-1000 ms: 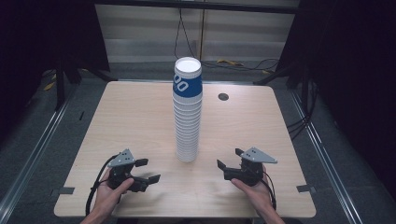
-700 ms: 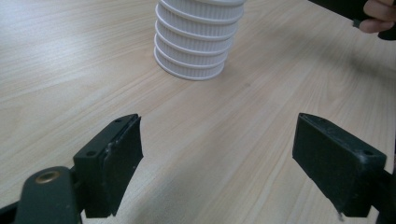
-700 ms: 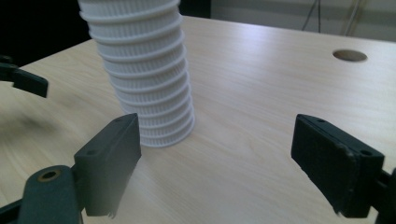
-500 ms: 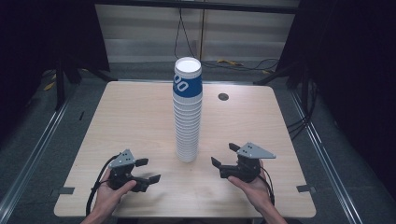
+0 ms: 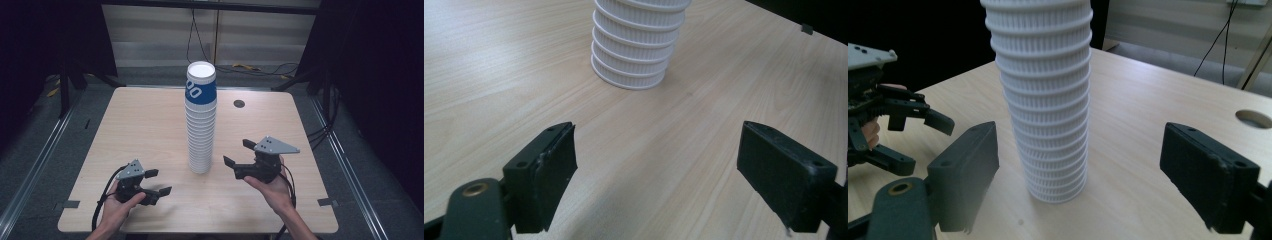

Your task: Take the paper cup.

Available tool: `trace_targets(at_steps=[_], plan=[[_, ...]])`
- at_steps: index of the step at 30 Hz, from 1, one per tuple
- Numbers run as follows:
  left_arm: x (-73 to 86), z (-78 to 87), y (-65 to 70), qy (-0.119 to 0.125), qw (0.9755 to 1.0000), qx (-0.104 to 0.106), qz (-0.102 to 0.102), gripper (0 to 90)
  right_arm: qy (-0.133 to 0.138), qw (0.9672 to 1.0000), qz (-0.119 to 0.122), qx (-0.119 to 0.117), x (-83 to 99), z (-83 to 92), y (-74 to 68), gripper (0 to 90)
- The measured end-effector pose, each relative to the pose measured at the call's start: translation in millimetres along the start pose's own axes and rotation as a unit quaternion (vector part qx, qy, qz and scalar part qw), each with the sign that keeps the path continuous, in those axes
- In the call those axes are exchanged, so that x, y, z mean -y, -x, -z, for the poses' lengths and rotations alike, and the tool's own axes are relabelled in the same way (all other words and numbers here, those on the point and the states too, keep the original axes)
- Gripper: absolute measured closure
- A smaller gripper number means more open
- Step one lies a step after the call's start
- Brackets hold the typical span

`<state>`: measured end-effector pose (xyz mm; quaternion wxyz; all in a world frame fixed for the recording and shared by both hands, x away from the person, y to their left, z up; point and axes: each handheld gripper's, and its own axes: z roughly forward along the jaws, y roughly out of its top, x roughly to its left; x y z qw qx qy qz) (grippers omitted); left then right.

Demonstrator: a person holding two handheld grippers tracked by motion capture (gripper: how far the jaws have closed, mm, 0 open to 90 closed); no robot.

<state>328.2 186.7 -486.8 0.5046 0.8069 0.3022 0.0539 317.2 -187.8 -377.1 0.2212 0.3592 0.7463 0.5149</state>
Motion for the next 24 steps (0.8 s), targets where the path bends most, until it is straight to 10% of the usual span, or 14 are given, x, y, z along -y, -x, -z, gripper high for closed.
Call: trace_targets(at_steps=[24], plan=[[0.8, -1.8, 0.6, -0.01, 0.9999, -0.003, -0.006, 16.1, 0.025, 0.9983, 0.002, -0.053, -62.5, 4.5, 11.0, 17.7]])
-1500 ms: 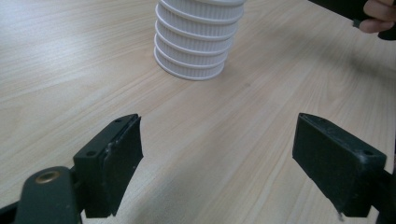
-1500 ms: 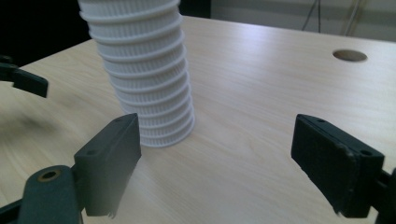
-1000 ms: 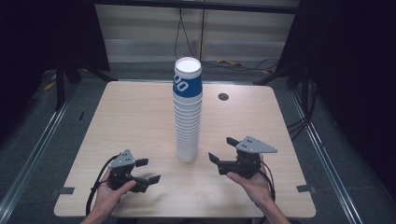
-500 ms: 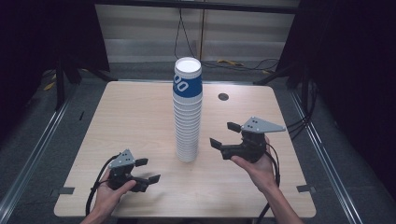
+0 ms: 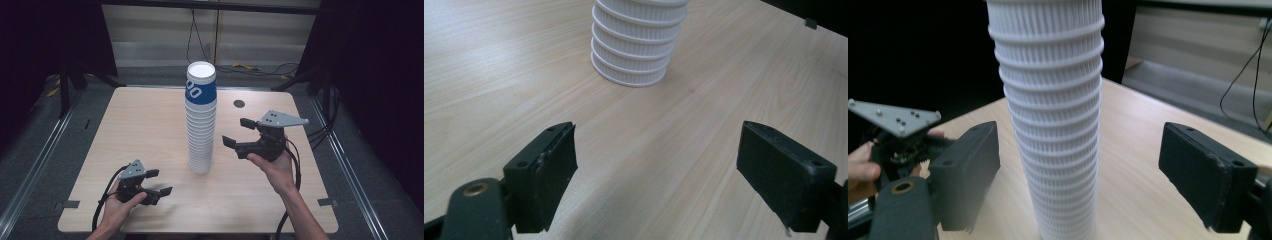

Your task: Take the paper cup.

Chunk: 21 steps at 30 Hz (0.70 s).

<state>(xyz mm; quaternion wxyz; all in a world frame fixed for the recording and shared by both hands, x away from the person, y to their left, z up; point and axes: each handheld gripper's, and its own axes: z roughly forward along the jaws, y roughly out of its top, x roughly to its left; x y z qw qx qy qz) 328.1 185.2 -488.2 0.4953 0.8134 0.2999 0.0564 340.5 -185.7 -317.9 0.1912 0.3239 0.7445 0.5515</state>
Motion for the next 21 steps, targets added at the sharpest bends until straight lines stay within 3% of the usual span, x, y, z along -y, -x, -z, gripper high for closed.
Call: trace_targets(at_steps=[1, 6, 13, 15, 21], plan=[[0.0, 0.1, 0.1, 0.0, 1.0, -0.001, -0.001, 16.1, 0.016, 0.9998, -0.003, -0.007, -6.0, 0.0, -0.5, 18.0], [-0.2, -1.1, -0.4, 0.001, 1.0, -0.003, 0.001, 16.1, 0.024, 0.9995, 0.008, -0.018, -23.5, -5.2, -6.2, 18.0], [0.0, -0.8, 0.8, 0.0, 1.0, 0.002, -0.001, 16.1, 0.012, 0.9993, 0.011, -0.033, -39.6, -14.3, -6.7, 15.0], [0.0, -0.4, 0.1, -0.001, 1.0, 0.003, -0.001, 16.1, 0.013, 0.9992, 0.01, -0.037, -46.2, -17.0, -4.9, 18.7], [0.9, -1.1, -1.0, -0.001, 0.9999, 0.007, 0.01, 16.1, 0.009, 0.9988, 0.014, -0.047, -61.6, -21.2, -3.9, 17.5]])
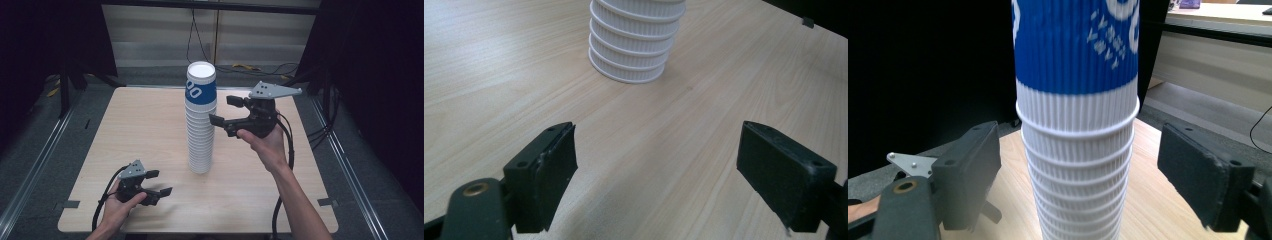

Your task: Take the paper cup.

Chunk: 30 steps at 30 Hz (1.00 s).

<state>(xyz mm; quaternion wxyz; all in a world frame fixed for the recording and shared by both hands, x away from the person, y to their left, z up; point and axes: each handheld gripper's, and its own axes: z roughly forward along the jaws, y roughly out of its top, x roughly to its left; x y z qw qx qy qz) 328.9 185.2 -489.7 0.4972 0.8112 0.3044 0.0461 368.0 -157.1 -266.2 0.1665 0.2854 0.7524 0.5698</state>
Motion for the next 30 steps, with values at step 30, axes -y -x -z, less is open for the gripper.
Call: trace_targets(at_steps=[30], plan=[[1.1, 0.1, 2.7, -0.006, 1.0, -0.002, -0.004, 16.1, -0.028, 0.9992, 0.017, -0.021, -52.9, -35.3, 1.5, 14.7]])
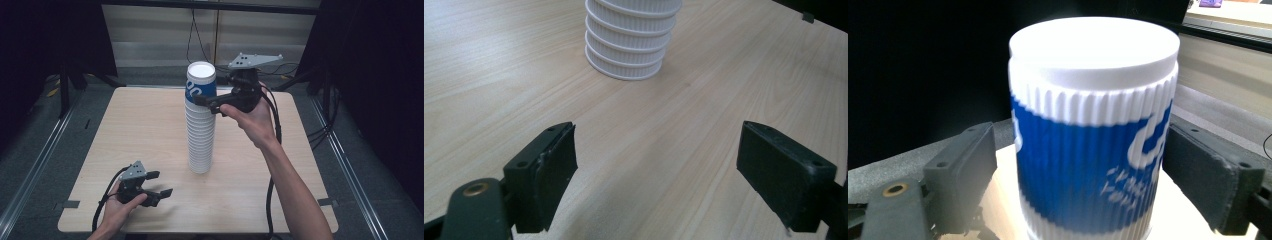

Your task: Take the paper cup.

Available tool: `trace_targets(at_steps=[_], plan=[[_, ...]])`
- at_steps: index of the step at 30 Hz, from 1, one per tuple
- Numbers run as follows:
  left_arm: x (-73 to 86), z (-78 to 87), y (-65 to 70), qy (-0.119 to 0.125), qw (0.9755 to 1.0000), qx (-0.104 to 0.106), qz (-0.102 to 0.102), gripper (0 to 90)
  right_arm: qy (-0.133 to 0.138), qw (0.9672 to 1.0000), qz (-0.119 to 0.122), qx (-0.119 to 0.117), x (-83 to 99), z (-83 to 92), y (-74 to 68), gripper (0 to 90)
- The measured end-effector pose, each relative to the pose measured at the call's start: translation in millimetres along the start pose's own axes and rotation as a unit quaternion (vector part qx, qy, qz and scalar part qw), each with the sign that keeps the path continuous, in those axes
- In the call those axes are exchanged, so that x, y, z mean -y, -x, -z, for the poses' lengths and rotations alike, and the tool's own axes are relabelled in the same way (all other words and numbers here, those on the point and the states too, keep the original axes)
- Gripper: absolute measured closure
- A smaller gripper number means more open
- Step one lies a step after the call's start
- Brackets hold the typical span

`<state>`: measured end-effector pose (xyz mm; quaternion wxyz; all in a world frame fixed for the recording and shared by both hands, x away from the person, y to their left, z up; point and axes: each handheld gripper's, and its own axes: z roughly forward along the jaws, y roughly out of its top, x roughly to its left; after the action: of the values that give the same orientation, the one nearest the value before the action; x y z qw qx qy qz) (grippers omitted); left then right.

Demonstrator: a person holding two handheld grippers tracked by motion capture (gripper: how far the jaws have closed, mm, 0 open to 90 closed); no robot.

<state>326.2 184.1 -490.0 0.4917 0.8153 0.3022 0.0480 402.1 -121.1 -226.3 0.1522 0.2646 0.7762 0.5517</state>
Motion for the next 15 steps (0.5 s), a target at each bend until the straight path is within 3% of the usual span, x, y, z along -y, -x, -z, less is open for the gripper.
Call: trace_targets(at_steps=[11, 15], plan=[[0.3, 0.0, 0.0, 0.002, 1.0, 0.001, 0.0, 16.1, 0.0, 0.9999, -0.007, -0.015, -10.5, -10.5, 2.5, 18.1], [-0.1, 1.0, 0.9, 0.006, 1.0, -0.002, 0.0, 16.2, 0.002, 0.9999, -0.006, -0.015, -11.4, -11.8, 4.0, 24.1]])
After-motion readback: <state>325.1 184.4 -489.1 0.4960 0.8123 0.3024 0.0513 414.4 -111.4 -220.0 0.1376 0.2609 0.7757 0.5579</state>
